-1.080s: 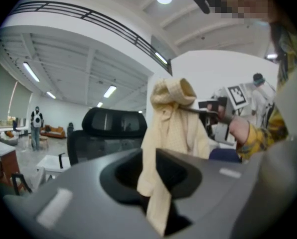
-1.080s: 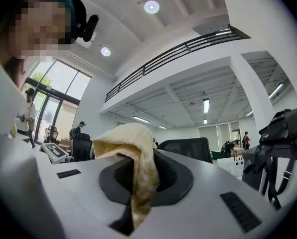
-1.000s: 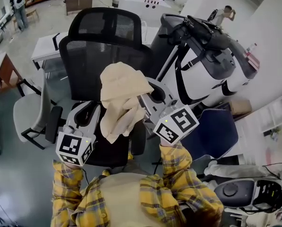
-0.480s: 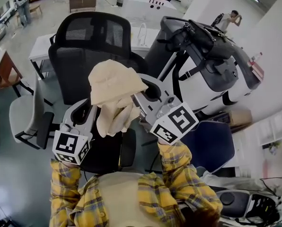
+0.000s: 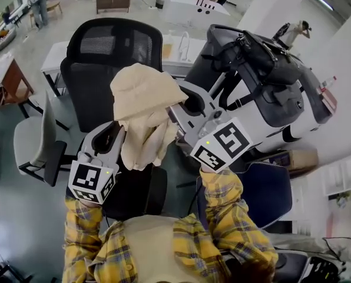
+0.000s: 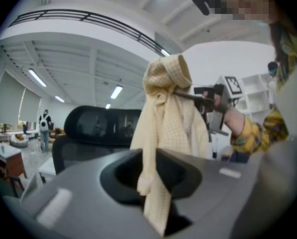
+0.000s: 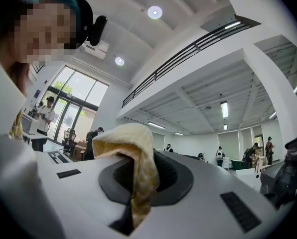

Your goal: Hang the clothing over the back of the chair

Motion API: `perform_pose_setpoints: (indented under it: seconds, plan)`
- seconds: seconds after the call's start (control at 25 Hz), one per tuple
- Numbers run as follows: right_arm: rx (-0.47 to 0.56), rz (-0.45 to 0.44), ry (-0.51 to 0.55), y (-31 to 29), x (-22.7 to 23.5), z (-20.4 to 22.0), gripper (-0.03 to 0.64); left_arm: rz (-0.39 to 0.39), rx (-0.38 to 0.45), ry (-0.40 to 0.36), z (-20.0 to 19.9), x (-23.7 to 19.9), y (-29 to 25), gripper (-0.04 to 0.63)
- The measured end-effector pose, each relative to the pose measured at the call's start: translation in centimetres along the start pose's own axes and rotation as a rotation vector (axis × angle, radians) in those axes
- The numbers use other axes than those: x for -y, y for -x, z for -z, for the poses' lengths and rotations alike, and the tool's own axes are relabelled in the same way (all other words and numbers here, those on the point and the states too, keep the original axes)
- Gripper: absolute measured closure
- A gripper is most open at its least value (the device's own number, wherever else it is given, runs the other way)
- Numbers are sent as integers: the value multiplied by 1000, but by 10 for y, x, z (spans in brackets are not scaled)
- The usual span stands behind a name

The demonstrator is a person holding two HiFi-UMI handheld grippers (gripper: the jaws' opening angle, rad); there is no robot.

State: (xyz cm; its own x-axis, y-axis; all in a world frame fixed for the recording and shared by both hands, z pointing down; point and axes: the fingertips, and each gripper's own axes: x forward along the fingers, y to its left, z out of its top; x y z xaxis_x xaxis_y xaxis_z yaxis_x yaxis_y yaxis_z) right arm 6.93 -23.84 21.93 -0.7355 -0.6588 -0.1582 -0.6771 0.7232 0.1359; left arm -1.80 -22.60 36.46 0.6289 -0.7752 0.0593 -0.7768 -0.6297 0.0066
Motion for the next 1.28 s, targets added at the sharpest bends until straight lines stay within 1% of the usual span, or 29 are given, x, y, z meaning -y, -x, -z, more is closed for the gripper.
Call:
perform_pose_setpoints:
  seconds: [0.12,0.32,0.52,0.72,1.0,1.28]
  plan:
    - [18,-5,-1,-5,13,-4,586,-17,-3,1,1,-3,-7,525]
    - [44,10,12,-11,40,-13,586,-35,3,4,-3,-9,-21,525]
    - [60,54,30,-21,75,-11,586,-43,5,10,0,-12,-34,525]
    - [64,102,-5,-26,120,-5,586,-58,-6,9,1,-11,-48,525]
    - [111,163,-62,-26,157,7,586,-96,-40,17,13,-25,-56,525]
    - [158,269,-176,-12,207,27,586,-103,-56,19,17,-21,-70,525]
